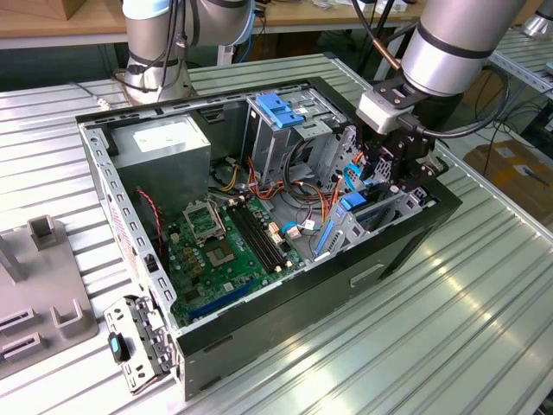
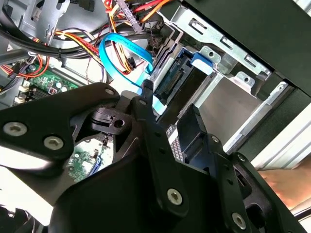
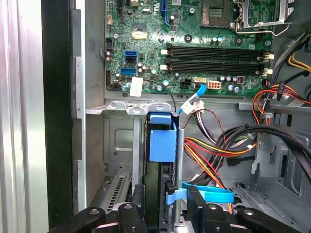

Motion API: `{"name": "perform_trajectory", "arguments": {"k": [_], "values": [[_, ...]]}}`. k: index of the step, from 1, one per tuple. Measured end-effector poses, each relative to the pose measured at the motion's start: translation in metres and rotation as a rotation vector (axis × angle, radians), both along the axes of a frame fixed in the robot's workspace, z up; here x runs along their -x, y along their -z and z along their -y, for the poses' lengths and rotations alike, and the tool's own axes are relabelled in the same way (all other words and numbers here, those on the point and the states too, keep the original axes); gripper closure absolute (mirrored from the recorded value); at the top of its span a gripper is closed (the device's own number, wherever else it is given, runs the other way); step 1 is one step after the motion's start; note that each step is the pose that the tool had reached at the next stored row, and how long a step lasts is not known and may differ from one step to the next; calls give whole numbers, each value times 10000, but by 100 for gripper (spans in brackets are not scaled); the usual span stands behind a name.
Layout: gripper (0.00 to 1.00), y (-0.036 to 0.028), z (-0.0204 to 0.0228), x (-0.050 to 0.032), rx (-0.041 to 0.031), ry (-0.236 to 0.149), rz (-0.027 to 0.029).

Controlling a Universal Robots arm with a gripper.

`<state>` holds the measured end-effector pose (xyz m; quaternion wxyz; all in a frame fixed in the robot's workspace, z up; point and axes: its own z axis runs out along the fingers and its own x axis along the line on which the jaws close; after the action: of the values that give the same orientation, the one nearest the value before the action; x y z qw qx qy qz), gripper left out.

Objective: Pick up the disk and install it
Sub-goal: 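Insert the first disk wire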

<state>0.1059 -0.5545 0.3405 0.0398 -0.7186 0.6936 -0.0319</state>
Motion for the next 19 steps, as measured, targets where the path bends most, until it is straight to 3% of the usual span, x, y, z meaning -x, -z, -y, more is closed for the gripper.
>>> {"name": "perform_trajectory", "arguments": {"k": [10,19], "values": [[52,-218,-1,0,0,0,0],[52,-241,-1,0,0,0,0]]}}
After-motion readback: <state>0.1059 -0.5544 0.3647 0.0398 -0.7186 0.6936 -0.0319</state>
